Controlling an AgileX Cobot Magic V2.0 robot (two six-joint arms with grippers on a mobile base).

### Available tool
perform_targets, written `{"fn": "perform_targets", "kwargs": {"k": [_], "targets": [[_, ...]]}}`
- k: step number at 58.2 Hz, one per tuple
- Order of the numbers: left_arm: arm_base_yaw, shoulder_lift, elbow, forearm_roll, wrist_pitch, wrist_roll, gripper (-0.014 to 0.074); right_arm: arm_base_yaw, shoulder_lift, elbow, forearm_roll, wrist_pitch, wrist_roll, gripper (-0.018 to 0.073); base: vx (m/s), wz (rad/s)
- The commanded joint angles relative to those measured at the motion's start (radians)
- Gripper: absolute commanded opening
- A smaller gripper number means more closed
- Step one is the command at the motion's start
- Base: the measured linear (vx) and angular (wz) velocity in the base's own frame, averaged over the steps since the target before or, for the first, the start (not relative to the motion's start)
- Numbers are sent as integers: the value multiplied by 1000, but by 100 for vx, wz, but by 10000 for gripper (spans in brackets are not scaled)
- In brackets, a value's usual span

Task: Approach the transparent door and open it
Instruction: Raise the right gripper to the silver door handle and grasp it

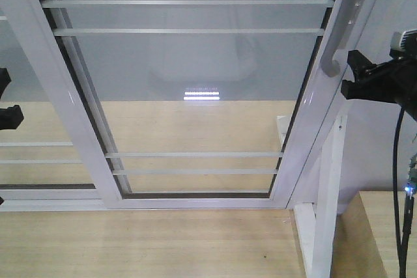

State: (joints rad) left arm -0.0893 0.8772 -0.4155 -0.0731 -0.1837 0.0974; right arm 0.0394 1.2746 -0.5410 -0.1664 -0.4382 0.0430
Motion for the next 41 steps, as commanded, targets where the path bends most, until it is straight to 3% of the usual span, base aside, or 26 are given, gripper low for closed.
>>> {"fn": "perform_targets", "kwargs": {"k": [1, 26, 41], "targets": [[-2, -6, -34, -3, -88, -10, 409, 1, 22, -35, 13, -178, 5, 494, 0, 0], [-2, -6, -34, -3, -58, -10, 409, -4, 295, -316, 29, -178, -18, 494, 0, 0], [-2, -6, -34, -3, -57, -10, 409, -5, 425, -473, 143, -165, -169, 494, 0, 0]]}}
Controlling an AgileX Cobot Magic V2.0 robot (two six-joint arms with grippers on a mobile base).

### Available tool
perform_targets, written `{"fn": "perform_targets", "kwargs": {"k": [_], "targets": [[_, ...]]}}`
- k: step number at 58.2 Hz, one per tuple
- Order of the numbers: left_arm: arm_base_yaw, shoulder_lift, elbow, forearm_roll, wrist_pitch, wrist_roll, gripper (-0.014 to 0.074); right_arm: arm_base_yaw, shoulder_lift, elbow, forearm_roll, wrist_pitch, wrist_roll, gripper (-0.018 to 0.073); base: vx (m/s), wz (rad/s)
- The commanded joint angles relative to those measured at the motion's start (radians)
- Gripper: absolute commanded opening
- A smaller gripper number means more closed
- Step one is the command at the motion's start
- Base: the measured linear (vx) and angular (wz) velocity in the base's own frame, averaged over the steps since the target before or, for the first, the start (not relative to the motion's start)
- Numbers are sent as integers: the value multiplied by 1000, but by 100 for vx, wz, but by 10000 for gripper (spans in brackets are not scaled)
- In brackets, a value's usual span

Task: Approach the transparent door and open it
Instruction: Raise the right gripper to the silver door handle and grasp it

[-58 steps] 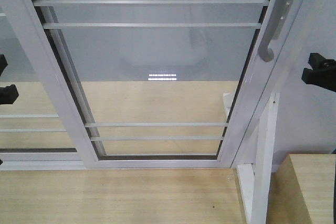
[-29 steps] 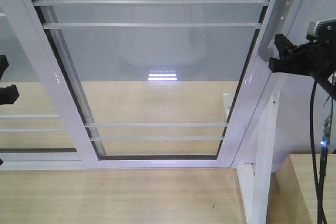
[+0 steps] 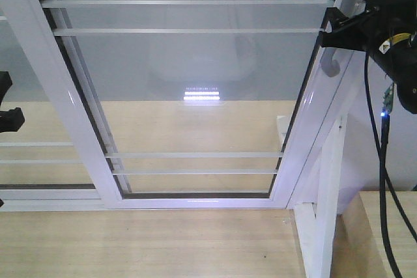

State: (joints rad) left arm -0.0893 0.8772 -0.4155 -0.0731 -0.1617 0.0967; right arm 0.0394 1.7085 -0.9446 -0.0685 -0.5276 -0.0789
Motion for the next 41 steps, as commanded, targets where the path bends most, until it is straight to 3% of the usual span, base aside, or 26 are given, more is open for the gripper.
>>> {"fn": "perform_targets", "kwargs": {"k": [1, 7, 23, 41], "targets": [[-2, -6, -34, -3, -79, -9, 409, -5, -3, -80, 60, -76, -49, 494, 0, 0], [-2, -6, -34, -3, -79, -9, 409, -5, 32, -121, 107, -76, -50, 494, 0, 0], [-2, -6, -34, -3, -79, -9, 409, -5, 99, -185, 107, -83, -52, 486, 0, 0], [-2, -6, -34, -3, -79, -9, 409, -4, 112, -201, 105, -85, -52, 366, 0, 0]]}}
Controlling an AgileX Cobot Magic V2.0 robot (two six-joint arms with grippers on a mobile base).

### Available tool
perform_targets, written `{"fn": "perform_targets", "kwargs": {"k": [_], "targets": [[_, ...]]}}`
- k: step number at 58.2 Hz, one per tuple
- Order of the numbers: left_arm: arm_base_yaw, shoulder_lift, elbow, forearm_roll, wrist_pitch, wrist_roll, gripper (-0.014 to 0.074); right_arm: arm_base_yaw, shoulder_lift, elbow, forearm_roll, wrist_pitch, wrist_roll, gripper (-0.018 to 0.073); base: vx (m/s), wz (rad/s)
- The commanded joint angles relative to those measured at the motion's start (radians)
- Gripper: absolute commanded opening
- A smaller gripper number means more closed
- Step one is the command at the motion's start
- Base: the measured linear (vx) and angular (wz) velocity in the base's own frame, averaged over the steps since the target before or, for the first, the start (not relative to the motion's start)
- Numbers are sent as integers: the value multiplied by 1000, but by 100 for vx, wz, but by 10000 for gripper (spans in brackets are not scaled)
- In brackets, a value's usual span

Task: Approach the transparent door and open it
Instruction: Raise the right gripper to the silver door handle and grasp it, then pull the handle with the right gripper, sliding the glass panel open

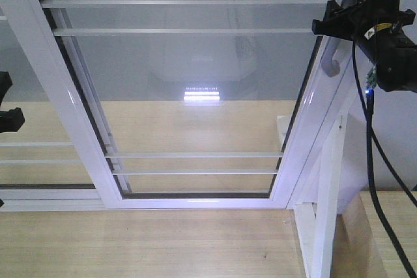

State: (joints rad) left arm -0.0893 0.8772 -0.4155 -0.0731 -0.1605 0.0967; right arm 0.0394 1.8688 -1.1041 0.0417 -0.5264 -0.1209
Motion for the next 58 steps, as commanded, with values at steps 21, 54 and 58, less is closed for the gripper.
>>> {"fn": "perform_targets", "kwargs": {"k": [21, 54, 58], "targets": [[-2, -6, -34, -3, -80, -9, 409, 20, -40, -99, -34, -85, 12, 350, 0, 0], [-2, -6, -34, -3, -80, -9, 409, 171, -40, -99, -35, -107, 36, 350, 0, 0], [-2, -6, -34, -3, -80, -9, 409, 186, -40, -99, -32, -108, 37, 350, 0, 0]]}}
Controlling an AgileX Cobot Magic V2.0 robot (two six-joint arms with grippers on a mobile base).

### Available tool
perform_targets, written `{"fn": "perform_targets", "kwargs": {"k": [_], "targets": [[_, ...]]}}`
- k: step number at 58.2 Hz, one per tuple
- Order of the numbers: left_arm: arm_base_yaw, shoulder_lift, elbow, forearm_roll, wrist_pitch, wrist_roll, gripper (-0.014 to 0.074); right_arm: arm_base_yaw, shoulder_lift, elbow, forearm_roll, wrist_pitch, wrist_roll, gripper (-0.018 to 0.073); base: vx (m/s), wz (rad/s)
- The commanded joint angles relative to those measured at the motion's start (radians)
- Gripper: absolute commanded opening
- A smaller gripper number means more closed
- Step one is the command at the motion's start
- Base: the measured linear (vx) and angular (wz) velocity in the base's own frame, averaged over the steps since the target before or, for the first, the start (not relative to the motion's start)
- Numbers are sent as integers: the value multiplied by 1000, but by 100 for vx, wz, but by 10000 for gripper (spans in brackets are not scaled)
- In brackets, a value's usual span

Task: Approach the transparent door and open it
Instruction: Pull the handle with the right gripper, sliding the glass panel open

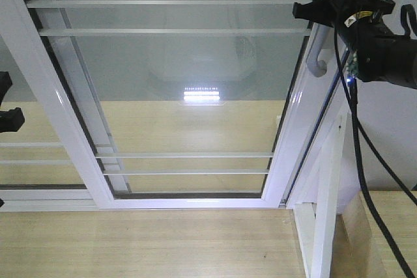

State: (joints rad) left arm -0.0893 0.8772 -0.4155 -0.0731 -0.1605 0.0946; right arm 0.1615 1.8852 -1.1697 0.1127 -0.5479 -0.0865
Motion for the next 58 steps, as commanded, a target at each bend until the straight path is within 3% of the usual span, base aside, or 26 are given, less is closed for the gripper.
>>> {"fn": "perform_targets", "kwargs": {"k": [1, 29, 46, 58], "targets": [[-2, -6, -34, -3, -80, -7, 409, 69, -57, -33, -103, -86, 3, 350, 0, 0], [-2, -6, -34, -3, -69, -5, 409, 145, -57, -33, -102, -101, 20, 350, 0, 0], [-2, -6, -34, -3, -61, -5, 409, 243, -58, -32, -113, -95, 26, 350, 0, 0], [-2, -6, -34, -3, -61, -4, 409, 253, -147, -30, -46, 98, 26, 350, 0, 0]]}}
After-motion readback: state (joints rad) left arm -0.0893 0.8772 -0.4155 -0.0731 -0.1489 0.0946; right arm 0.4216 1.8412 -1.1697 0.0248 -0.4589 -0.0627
